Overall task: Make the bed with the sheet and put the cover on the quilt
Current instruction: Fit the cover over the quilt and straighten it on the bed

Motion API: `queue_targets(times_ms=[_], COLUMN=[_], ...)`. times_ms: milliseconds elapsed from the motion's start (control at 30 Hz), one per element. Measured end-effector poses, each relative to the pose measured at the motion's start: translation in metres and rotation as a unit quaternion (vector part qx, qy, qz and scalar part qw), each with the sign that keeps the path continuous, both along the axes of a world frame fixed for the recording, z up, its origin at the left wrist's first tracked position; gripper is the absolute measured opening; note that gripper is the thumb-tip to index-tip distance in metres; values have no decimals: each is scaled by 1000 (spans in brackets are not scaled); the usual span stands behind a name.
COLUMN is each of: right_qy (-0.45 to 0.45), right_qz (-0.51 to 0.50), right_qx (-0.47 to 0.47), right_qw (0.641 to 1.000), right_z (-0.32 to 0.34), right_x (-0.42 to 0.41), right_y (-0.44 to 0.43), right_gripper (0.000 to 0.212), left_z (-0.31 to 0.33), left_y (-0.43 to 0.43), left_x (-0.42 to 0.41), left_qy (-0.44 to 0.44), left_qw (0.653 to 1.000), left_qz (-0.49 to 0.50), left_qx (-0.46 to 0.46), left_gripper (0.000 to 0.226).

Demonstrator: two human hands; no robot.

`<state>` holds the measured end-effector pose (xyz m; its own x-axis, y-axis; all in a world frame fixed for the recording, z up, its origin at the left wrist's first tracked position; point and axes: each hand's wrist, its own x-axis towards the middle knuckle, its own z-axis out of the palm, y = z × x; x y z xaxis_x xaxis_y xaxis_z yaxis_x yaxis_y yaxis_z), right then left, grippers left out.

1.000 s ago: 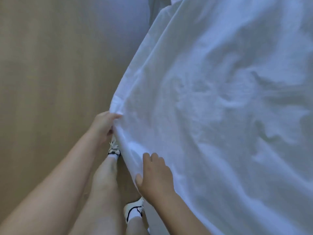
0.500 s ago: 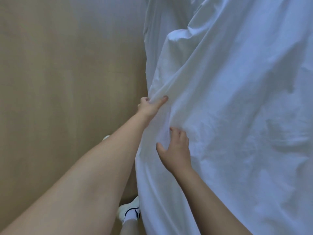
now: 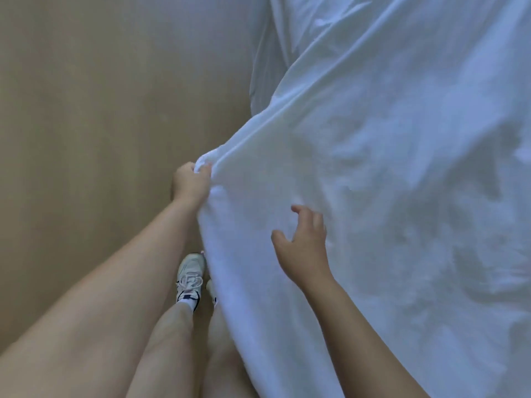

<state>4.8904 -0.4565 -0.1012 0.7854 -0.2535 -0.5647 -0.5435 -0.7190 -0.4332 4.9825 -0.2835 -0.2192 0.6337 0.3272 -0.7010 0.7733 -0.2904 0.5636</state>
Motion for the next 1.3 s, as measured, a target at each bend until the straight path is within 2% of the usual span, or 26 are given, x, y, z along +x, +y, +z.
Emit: queue_targets(times_ms=[33, 100, 167, 200, 267, 333, 433, 500, 600, 700, 767, 800, 867, 900, 967, 1067, 1133, 1200, 1300], right_qy=[4, 18, 36, 36, 25, 26, 10, -9, -22, -15, 16, 28, 30, 19, -13, -67, -83, -81, -50], right_qz=[-1, -14, -14, -6, 4, -26, -132, -206, -304, -403, -440, -449, -472, -482, -490, -457, -425, -387, -344], right_qx=[-2, -13, -26, -34, -46, -34, -14, -68, -154, -240, -294, -308, -304, -300, -321, -386, -408, -416, -409], right_qw=[1000, 1000, 999, 999, 999, 999, 991, 976, 940, 883, 848, 838, 827, 823, 811, 799, 804, 819, 844], right_z=[-3, -7, -12, -15, -23, -28, -22, -16, -10, -3, -1, 0, 5, 11, 27, 61, 78, 82, 59], right_x=[6, 15, 16, 16, 12, 0, -20, -24, -14, -2, -6, -11, -24, -29, -36, -38, -37, -34, -34], right_y=[-1, -8, -17, -21, -26, -27, -17, -5, 9, -3, -26, -41, -80, -102, -152, -225, -261, -289, -310], right_gripper=[56, 64, 75, 79, 84, 85, 96, 106, 118, 122, 117, 107, 77, 59, 37, 30, 31, 33, 32], left_z=[0, 15, 34, 42, 50, 58, 76, 99, 135, 177, 199, 205, 210, 210, 208, 210, 206, 204, 188], left_y=[-11, -41, -70, -86, -114, -135, -149, -157, -171, -199, -223, -237, -263, -274, -295, -322, -339, -346, -339], left_x=[7, 30, 53, 62, 71, 76, 73, 72, 78, 99, 110, 115, 119, 119, 116, 115, 115, 103, 48], left_qy=[37, 59, 27, 15, 3, 9, 30, 97, 169, 137, 81, 58, 17, -3, -52, -147, -200, -221, -203], left_qw=[997, 985, 972, 962, 951, 951, 938, 915, 882, 870, 880, 885, 894, 894, 881, 829, 805, 807, 820], left_qz=[-66, -162, -197, -186, -170, -171, -134, -93, -66, -85, -112, -137, -212, -263, -380, -519, -552, -546, -534], left_qx=[13, -9, -128, -199, -258, -255, -319, -381, -436, -466, -455, -441, -394, -362, -279, -145, -84, -41, -35], left_gripper=[25, 62, 92, 92, 81, 67, 30, 12, 16, 33, 40, 32, 10, 7, 29, 54, 71, 81, 80])
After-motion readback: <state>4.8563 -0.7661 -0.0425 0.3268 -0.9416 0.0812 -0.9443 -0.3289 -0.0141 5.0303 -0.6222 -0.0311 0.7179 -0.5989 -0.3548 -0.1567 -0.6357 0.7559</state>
